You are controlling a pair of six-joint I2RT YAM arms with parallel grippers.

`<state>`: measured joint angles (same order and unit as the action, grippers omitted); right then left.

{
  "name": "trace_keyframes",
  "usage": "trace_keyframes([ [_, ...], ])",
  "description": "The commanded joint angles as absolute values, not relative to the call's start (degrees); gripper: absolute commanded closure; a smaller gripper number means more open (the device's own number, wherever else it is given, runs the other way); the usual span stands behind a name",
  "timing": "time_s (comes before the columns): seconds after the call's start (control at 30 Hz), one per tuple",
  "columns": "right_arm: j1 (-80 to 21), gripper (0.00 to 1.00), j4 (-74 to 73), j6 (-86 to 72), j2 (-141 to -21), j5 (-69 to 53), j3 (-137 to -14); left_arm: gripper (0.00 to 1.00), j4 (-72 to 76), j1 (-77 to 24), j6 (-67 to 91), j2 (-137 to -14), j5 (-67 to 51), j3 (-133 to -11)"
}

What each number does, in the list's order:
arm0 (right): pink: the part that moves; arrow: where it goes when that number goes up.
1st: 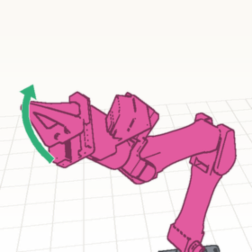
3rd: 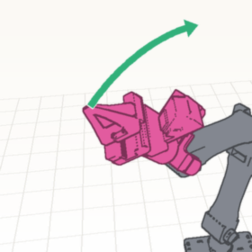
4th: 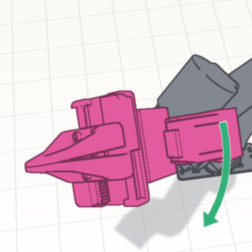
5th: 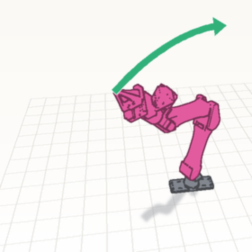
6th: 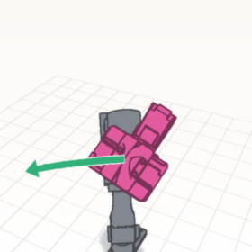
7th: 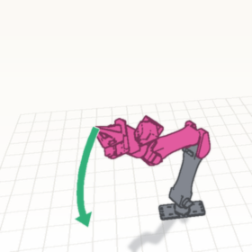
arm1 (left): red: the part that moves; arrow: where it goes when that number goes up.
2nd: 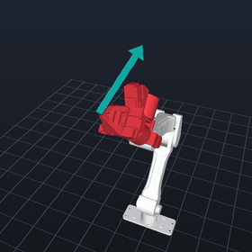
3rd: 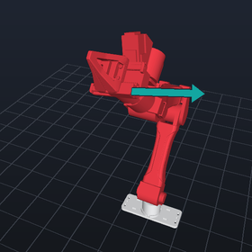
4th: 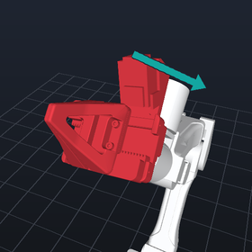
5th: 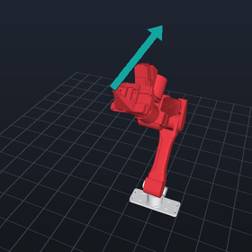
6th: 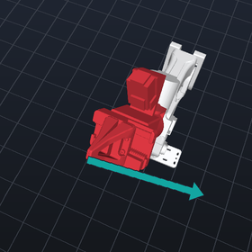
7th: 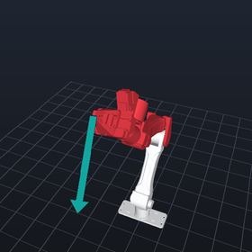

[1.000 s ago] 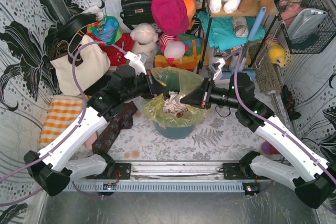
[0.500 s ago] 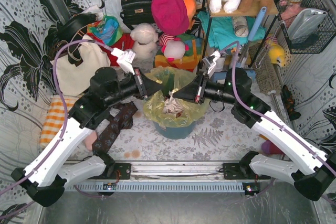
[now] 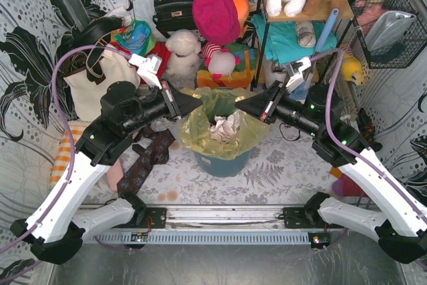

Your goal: Tie the trash bag

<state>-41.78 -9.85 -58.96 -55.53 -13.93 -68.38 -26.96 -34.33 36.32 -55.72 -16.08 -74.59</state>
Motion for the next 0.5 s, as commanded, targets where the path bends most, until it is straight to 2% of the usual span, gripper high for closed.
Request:
trace_keyframes([
  [0.0,-42.0,1.00,-14.0,-55.6,-53.3,-5.9,-71.5,1.00,-25.9,-33.7,35.9,-55.3,-13.1,-78.6],
  [0.47,-42.0,1.00,-18.2,-40.9,-63.1,4.0,-93.4,1.00,-16.7,-32.2,32.9,-60.1,-9.4,-88.6],
])
